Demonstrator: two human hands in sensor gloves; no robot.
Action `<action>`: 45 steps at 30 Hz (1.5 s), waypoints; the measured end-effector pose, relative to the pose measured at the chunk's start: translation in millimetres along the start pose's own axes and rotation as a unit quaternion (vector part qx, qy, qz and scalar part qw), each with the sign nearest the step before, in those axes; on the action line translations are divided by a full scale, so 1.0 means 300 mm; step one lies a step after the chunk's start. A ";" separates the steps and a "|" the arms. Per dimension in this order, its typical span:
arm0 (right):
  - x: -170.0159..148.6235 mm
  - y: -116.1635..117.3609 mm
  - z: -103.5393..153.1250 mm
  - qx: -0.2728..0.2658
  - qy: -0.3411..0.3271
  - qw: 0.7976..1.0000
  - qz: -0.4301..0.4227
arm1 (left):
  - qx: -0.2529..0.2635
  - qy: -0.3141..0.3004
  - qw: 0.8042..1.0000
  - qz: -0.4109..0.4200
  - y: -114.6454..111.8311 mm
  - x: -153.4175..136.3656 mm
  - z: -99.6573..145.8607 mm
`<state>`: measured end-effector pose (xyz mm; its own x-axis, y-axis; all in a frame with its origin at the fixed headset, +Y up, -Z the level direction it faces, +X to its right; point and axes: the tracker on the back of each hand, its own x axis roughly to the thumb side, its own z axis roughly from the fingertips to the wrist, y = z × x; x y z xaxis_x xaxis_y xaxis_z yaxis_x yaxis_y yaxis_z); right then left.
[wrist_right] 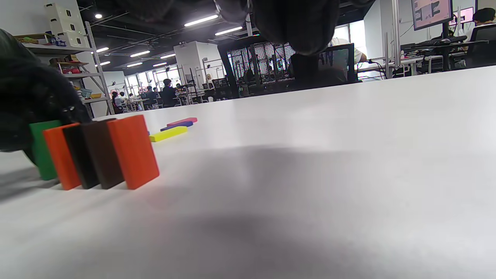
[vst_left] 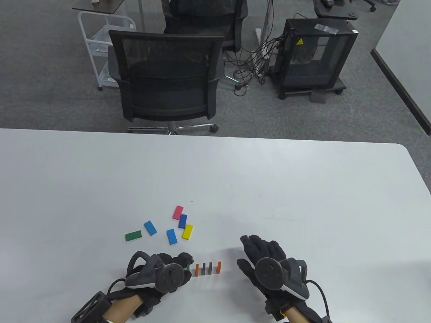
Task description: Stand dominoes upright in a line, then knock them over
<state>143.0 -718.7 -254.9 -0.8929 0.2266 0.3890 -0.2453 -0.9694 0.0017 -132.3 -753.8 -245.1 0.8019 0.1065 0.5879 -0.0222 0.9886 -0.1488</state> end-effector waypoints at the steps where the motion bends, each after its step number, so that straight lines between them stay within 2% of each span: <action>1: 0.000 0.000 0.000 0.000 0.000 1.000 0.001 | 0.000 0.001 1.000 -0.001 -0.001 0.000 -0.002; 15: 0.008 0.003 0.005 0.001 -0.006 1.000 0.013 | -0.004 0.002 1.000 -0.030 -0.015 0.021 -0.008; 45: 0.009 0.006 0.012 0.012 0.001 1.000 0.016 | -0.036 0.004 0.999 -0.011 -0.022 0.016 0.006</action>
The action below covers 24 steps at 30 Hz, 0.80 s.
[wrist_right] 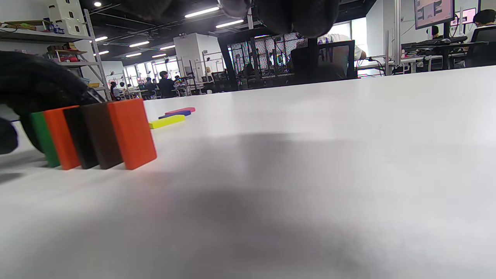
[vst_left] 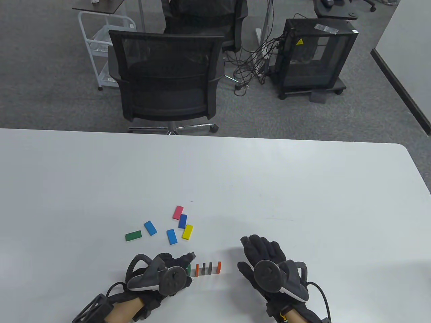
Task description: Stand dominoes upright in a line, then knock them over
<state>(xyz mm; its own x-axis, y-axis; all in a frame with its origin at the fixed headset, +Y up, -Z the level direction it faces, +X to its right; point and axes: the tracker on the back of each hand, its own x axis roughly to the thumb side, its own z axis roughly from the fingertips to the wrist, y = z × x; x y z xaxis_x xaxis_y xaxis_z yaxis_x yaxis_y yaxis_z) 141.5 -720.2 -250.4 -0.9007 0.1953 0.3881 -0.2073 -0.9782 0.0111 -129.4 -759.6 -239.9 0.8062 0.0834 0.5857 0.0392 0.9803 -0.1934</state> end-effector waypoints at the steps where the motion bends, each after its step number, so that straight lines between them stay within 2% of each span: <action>1: 0.000 0.000 0.000 0.001 0.001 1.000 0.000 | -0.003 -0.002 1.000 0.002 0.000 0.000 0.000; 14: 0.001 -0.001 0.001 0.007 0.002 1.000 0.001 | -0.035 -0.010 0.999 0.038 0.029 -0.023 0.018; 19: 0.000 -0.001 0.001 0.005 0.002 1.000 0.000 | -0.016 -0.003 0.999 0.040 0.080 -0.034 0.047; 24: 0.000 -0.001 0.000 0.003 0.003 1.000 -0.002 | 0.013 0.036 0.999 0.036 0.141 -0.084 0.094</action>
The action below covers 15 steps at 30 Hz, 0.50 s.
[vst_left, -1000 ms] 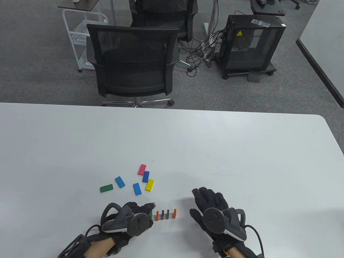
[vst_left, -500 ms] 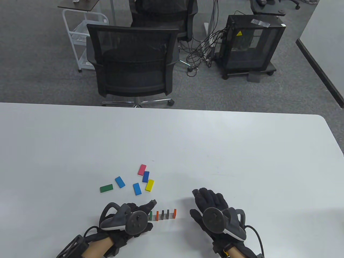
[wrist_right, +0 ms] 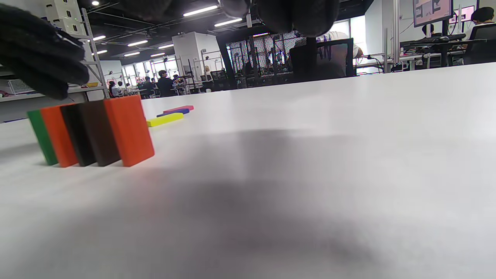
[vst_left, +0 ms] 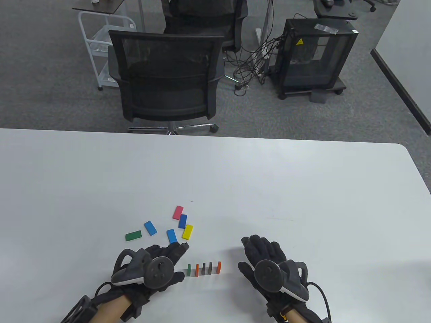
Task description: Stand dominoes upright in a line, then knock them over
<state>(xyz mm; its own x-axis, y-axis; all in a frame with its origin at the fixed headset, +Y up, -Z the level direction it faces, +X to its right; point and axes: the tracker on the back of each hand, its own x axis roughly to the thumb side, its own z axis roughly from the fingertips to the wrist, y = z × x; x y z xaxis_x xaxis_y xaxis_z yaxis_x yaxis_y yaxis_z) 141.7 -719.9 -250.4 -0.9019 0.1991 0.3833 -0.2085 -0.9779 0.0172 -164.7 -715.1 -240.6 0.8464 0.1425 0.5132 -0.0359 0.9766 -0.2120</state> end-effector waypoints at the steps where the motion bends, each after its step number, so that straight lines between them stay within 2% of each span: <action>1: 0.000 0.000 0.000 0.000 0.000 1.000 0.000 | 0.004 0.007 1.000 -0.003 0.009 -0.012 0.006; 5: -0.001 0.001 0.001 0.000 0.000 1.000 0.002 | 0.019 0.056 0.998 -0.018 0.054 -0.092 0.029; 10: -0.001 0.000 0.001 -0.004 -0.001 1.000 0.003 | 0.020 0.143 0.989 -0.037 0.099 -0.235 0.029; 15: -0.002 0.002 0.001 -0.003 -0.002 1.000 0.003 | -0.002 0.216 0.976 -0.025 0.086 -0.366 -0.002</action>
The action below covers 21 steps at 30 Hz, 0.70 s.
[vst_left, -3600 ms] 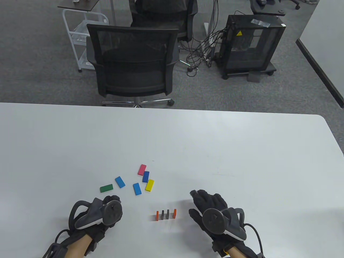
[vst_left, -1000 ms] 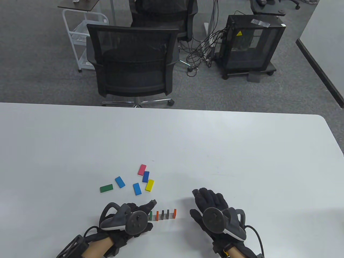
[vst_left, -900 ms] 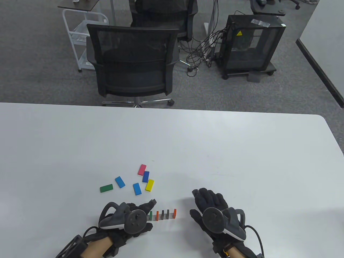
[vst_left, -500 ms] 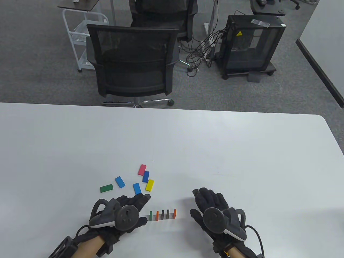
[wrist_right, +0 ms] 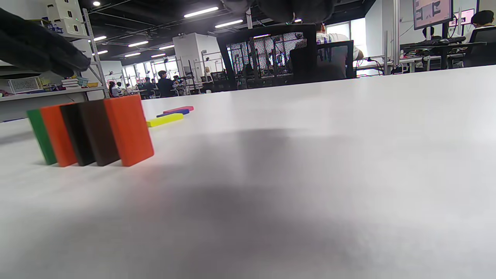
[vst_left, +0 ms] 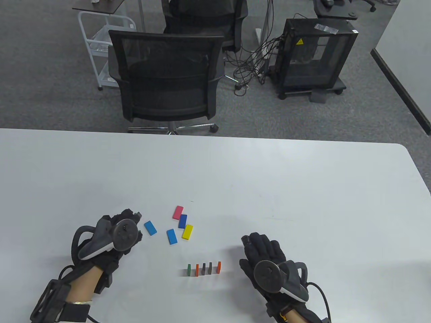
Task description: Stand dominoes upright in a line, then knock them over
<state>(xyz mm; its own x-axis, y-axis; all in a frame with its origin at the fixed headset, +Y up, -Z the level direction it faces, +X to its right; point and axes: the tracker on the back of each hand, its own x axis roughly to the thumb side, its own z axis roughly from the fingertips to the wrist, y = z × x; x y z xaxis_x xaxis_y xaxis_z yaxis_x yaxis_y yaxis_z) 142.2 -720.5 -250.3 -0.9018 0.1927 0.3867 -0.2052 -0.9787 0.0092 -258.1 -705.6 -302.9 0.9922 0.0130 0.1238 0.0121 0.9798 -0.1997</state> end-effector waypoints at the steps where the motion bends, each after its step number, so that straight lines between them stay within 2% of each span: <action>1: 0.000 0.000 0.000 0.001 0.000 1.000 0.000 | -0.014 0.008 1.000 0.006 -0.015 -0.013 -0.017; 5: 0.000 0.001 0.001 0.001 0.000 1.000 0.001 | -0.056 0.012 0.998 0.004 -0.089 -0.023 -0.068; 10: 0.001 0.006 0.002 0.000 -0.001 1.000 0.008 | -0.096 0.002 0.994 -0.053 -0.177 0.016 -0.107; 14: 0.005 0.009 0.003 -0.002 -0.002 1.000 0.014 | -0.072 -0.004 0.994 -0.087 -0.196 0.044 -0.118; 19: 0.004 0.010 0.003 0.001 -0.001 1.000 0.015 | -0.084 -0.008 0.990 -0.113 -0.195 0.070 -0.122; 21: 0.004 0.009 0.004 0.001 -0.001 1.000 0.014 | -0.066 -0.015 0.990 -0.122 -0.190 0.077 -0.112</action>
<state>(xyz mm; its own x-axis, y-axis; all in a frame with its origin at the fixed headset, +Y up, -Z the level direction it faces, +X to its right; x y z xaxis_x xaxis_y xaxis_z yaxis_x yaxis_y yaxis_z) 141.0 -723.1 -248.8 -0.9064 0.1648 0.3889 -0.1786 -0.9839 0.0006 -231.6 -767.9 -321.3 0.9534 -0.2138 0.2129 0.2699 0.9197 -0.2852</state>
